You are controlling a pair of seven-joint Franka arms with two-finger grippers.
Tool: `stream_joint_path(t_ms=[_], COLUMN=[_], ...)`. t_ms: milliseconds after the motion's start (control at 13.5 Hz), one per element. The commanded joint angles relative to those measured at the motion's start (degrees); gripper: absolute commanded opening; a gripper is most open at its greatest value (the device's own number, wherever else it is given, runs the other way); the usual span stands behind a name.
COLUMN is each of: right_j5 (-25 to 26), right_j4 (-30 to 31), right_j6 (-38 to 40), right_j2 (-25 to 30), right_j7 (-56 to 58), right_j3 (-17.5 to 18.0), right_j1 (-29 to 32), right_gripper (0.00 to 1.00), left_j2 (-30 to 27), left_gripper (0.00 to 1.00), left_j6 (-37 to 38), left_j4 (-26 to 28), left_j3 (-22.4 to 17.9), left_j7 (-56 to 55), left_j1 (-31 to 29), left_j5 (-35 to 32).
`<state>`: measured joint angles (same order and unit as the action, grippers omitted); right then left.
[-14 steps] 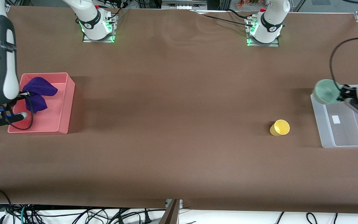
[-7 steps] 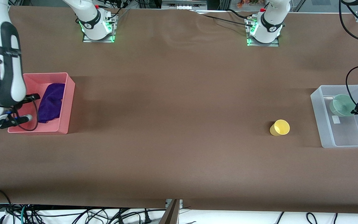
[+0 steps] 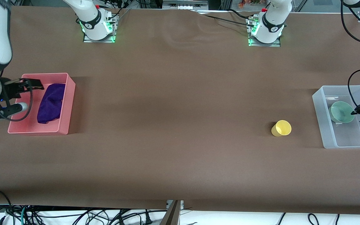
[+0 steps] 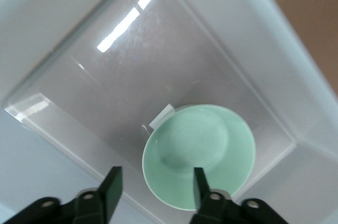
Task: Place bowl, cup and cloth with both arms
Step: 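Release the bowl in the clear bin and raise the left gripper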
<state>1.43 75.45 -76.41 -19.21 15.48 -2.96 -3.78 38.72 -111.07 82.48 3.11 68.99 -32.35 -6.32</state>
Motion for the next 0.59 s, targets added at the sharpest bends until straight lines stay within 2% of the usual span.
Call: stream_joint_path(t_ms=[0,221,369,517], right_j5=[1.11,1.73,1.38,1.64], right_j4=[0.05,-1.09,-0.92,-0.31], right_j6=[1.35,-2.06,-7.25,-7.01], right_j2=[2.94,7.24,8.39,9.71], right_j7=[-9.49,-9.86,-9.25,-9.16], right_j3=[5.14,4.98,4.80,4.72], right_j1=[0.71,0.79,1.93,2.46], right_gripper=[1.00,1.00,1.00,1.00], left_j2=[-5.66,-7.08,-5.94,-3.31], left_gripper=[1.00,1.00,1.00,1.00], left_j6=[5.67,6.83,6.40,4.65], left_j4=[-0.39,-0.56,0.40,0.66], left_j3=[2.59,6.37,10.23,12.18], left_j7=[-3.75,-19.89,-33.77,-44.25], left_j1=[3.95,8.70,10.11,12.04], left_j5=[-0.10,-0.10,-0.01,-0.10])
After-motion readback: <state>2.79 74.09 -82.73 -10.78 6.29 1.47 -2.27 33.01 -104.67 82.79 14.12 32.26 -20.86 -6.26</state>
